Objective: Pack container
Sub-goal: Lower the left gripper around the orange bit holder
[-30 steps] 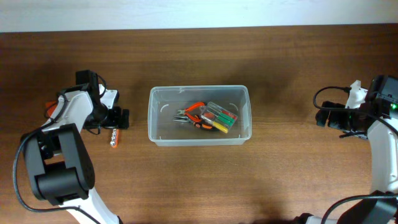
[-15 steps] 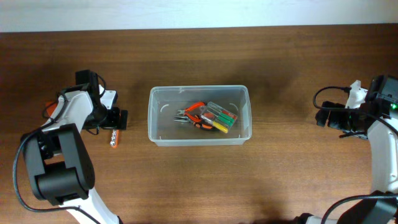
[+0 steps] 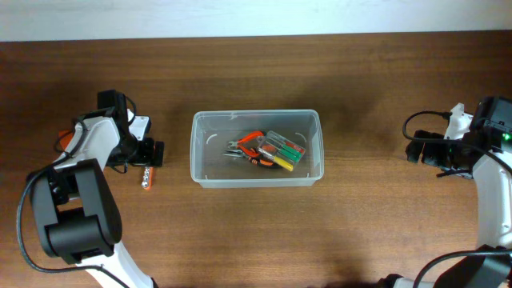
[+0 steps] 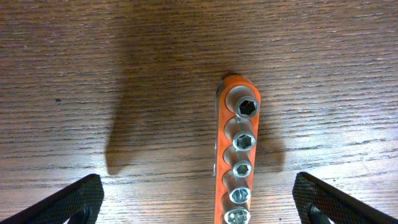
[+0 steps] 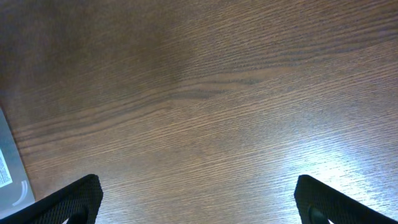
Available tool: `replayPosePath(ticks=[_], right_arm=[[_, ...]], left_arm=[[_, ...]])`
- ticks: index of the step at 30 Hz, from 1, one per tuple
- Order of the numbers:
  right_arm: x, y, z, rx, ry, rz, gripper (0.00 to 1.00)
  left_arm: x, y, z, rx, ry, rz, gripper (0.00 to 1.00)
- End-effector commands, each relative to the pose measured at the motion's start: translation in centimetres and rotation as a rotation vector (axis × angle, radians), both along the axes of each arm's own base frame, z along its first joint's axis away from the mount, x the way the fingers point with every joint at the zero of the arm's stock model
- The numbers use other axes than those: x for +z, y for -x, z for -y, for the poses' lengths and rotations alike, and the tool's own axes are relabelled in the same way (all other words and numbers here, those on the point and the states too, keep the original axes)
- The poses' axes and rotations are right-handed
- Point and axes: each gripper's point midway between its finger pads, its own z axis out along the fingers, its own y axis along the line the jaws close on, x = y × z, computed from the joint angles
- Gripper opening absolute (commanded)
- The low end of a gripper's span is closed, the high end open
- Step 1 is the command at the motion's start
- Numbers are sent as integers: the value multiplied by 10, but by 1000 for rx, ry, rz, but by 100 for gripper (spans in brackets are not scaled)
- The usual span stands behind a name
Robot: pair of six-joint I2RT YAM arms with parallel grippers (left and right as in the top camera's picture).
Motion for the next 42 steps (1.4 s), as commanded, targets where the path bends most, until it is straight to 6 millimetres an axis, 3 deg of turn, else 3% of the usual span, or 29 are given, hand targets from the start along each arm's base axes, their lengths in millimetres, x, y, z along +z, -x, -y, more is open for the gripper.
replayPosePath(ticks=[1, 14, 25, 42], right_arm=[[0, 0, 0, -7, -11, 4, 99], [0, 0, 0, -7, -11, 4, 98], [0, -1, 0, -8, -11, 4, 99], [0, 0, 0, -7, -11, 4, 99]], left_arm=[[-1, -1, -1, 7, -5, -3, 99], [-1, -2, 5, 0, 13, 1, 99], [-1, -4, 28, -56, 14, -4, 99], [-1, -4, 22, -9, 14, -3, 99]])
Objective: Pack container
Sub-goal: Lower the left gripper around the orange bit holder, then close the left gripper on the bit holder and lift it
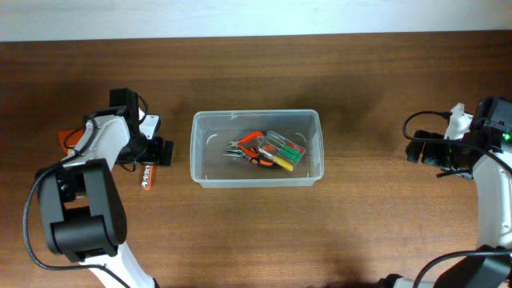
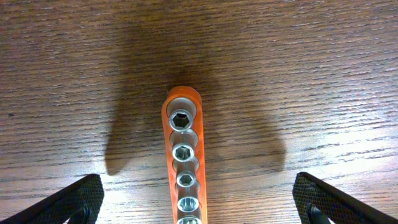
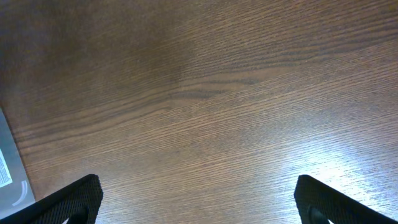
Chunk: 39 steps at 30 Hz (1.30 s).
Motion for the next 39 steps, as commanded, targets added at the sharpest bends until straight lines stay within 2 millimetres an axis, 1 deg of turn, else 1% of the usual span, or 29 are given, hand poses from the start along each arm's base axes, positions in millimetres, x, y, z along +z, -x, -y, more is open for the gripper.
replayPosePath(ticks=[1, 16, 24, 28, 35, 39], right_arm=[[0, -1, 0, -7, -10, 4, 99], [0, -1, 0, -7, -11, 4, 99], [0, 0, 0, -7, -11, 4, 99], [0, -1, 0, -7, -11, 4, 99], [0, -1, 0, -7, -10, 4, 99], [0, -1, 0, -7, -11, 4, 99]], left_arm=[[-1, -1, 0, 20, 10, -3, 99], [-2, -1, -1, 21, 9, 1, 99], [-2, 0, -7, 37, 9, -1, 99], [-8, 2, -7, 38, 11, -16, 99], [-27, 12, -5, 38, 21, -86, 99], [-28, 14, -5, 38, 22, -95, 99]])
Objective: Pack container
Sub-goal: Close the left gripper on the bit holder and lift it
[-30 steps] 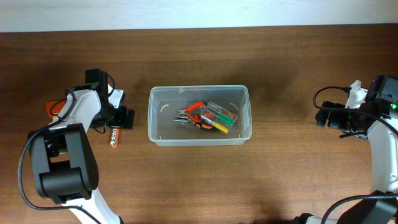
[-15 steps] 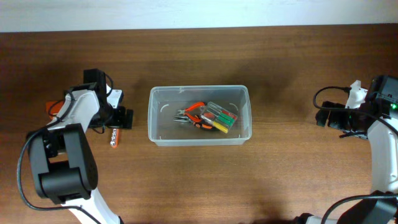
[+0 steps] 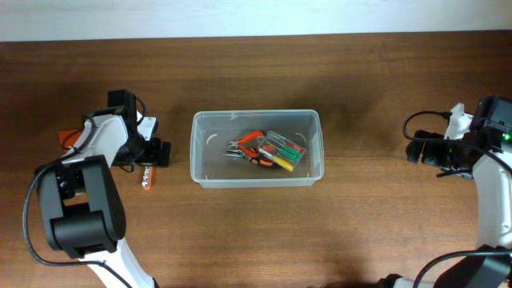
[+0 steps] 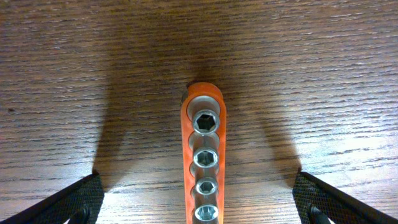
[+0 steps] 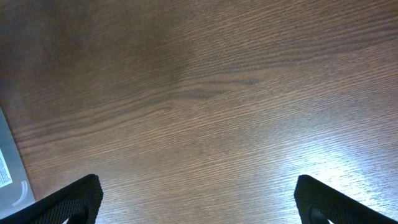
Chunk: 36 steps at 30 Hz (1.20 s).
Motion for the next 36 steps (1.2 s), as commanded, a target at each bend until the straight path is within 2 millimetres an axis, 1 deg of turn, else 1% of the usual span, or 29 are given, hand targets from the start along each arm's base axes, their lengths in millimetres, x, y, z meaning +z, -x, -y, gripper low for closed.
replayPosePath(ticks=[1, 11, 12, 14, 15, 17, 22, 25, 27, 31, 34, 36], right_arm=[[0, -1, 0, -7, -11, 4, 99], [0, -1, 0, -7, -10, 5, 99], [0, -1, 0, -7, -10, 5, 99], [0, -1, 0, -7, -10, 5, 99], [0, -1, 0, -7, -10, 5, 99], [0, -1, 0, -7, -10, 5, 99], [0, -1, 0, -7, -10, 5, 99], [0, -1, 0, -7, -10, 5, 99], [0, -1, 0, -7, -10, 5, 99], [0, -1, 0, -7, -10, 5, 99], [0, -1, 0, -7, -10, 5, 99], [0, -1, 0, -7, -10, 5, 99]], left_arm=[[-19, 11, 3, 17, 28, -63, 99], [-19, 9, 3, 16, 28, -57, 100], [-19, 9, 3, 16, 29, -56, 96], [-19, 9, 3, 16, 29, -56, 83], [-19, 9, 3, 16, 29, -56, 74], [-19, 9, 3, 16, 29, -56, 66], [-19, 9, 3, 16, 29, -55, 65], [-19, 9, 3, 16, 29, -55, 59], [-19, 9, 3, 17, 30, -56, 57], [-19, 9, 3, 17, 30, -56, 42], [-19, 9, 3, 17, 30, -56, 35], [-19, 9, 3, 17, 30, -57, 34]])
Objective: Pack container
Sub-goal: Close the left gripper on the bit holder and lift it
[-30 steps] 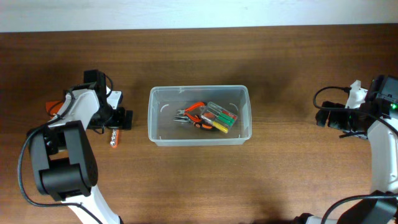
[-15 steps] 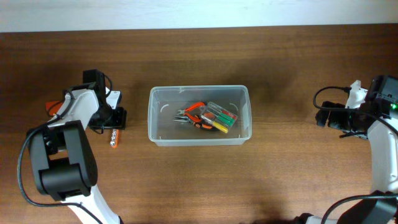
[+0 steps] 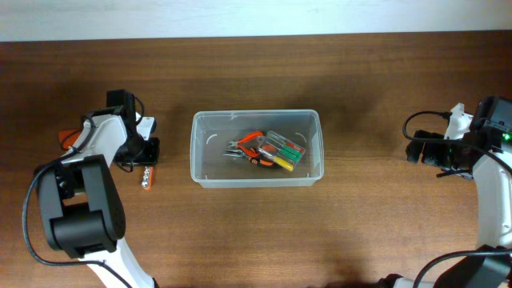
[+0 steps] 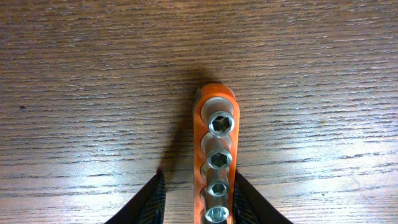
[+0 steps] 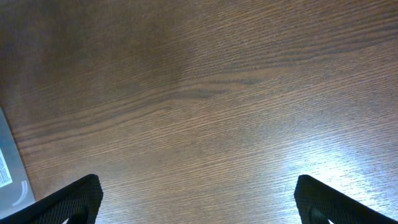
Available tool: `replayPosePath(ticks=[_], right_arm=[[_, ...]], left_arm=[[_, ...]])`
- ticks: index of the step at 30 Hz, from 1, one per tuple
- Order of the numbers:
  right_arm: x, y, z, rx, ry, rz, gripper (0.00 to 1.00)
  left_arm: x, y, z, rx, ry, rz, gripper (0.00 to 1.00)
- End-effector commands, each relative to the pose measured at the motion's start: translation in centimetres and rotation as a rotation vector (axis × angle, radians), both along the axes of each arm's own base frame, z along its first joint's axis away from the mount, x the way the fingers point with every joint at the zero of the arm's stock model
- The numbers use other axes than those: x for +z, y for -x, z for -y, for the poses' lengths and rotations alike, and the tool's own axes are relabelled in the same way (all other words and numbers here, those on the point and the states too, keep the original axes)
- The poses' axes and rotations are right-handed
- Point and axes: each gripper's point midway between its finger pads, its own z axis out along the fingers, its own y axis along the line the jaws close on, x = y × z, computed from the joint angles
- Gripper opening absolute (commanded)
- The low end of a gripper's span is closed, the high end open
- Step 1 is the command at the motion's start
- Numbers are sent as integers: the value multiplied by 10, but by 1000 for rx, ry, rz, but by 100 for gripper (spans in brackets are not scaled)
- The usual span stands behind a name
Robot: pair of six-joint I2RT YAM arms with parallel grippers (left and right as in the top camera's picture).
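Observation:
An orange socket rail [image 4: 217, 155] with silver sockets lies flat on the wood, left of the clear plastic container [image 3: 196, 152]. My left gripper [image 4: 198, 190] has its jaws drawn in around the rail's near part. The right finger lies against the rail's side and the left finger [image 4: 155, 196] stands just off it, a narrow shadowed gap between. From overhead the rail [image 3: 146, 178] pokes out below that gripper [image 3: 147, 152]. Inside the container lie orange pliers [image 3: 250, 144] and a clear case of screwdriver bits [image 3: 286, 150]. My right gripper [image 5: 198, 202] is open over bare wood.
The right arm [image 3: 436, 150] rests far right of the container, whose corner shows in the right wrist view [image 5: 9, 171]. Something small and orange [image 3: 66, 138] sits behind the left arm. A pale wall edge runs along the table's far side.
The left gripper's fingers, wide apart at the frame's edges before, have come in around the socket rail. The rail still lies on the table. The right arm has not moved.
The left gripper was open above the rail, which lay off to the right between its fingers. Then the rail sat nearer the middle. Then the gripper was lower and centred, still open. Now its fingers have come in on the rail. The right arm stayed put throughout.

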Motion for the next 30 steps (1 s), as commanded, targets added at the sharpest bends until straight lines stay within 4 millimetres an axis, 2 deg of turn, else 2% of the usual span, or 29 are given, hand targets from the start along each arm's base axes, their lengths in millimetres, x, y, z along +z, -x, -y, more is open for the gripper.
replayPosePath(ticks=[1, 12, 15, 22, 30], right_arm=[[0, -1, 0, -7, -10, 5, 99], [0, -1, 0, -7, -10, 5, 99], [0, -1, 0, -7, -10, 4, 99], [0, -1, 0, -7, -10, 5, 98], [0, -1, 0, -7, -10, 5, 99]], left_arm=[[-19, 10, 6, -1, 39, -58, 34], [-14, 11, 6, 0, 41, -72, 28], [-10, 8, 6, 0, 41, -66, 24], [2, -5, 4, -1, 36, -37, 21], [9, -11, 3, -1, 35, -27, 9]])
